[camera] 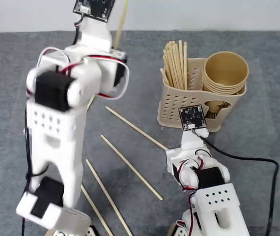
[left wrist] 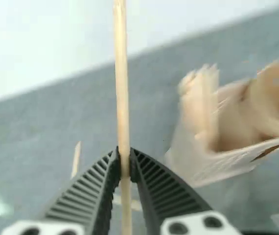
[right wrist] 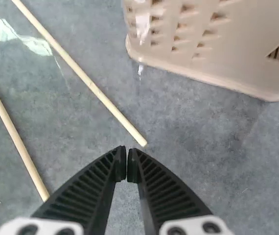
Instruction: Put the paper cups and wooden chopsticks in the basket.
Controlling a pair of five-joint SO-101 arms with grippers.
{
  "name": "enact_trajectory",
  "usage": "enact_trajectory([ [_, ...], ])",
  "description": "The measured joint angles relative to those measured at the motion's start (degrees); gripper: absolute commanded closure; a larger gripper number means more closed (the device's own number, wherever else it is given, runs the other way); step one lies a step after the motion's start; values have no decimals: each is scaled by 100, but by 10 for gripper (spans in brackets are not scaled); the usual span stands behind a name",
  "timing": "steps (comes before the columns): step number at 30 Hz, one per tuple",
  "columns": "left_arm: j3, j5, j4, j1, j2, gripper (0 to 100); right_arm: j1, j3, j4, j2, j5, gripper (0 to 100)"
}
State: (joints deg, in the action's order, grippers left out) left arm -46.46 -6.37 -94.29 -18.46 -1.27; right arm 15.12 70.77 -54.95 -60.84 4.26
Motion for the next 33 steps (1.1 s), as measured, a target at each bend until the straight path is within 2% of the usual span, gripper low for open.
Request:
enact_trajectory([
  [8, 0, -378, 941, -519, 79, 990, 9, 0, 0, 0, 0, 978],
  [15, 334, -1292, 1635, -712, 88, 991, 9, 0, 0, 0, 0, 978],
  [24, 1310, -1398, 2084, -1125, 273, 991, 70, 35, 0, 0, 0, 978],
  [29, 2171, -1380, 2453, -1407, 1081, 991, 132, 35, 0, 0, 0, 978],
  [33, 3367, -1389, 3130, -1442, 1943, 991, 158, 35, 0, 0, 0, 978],
])
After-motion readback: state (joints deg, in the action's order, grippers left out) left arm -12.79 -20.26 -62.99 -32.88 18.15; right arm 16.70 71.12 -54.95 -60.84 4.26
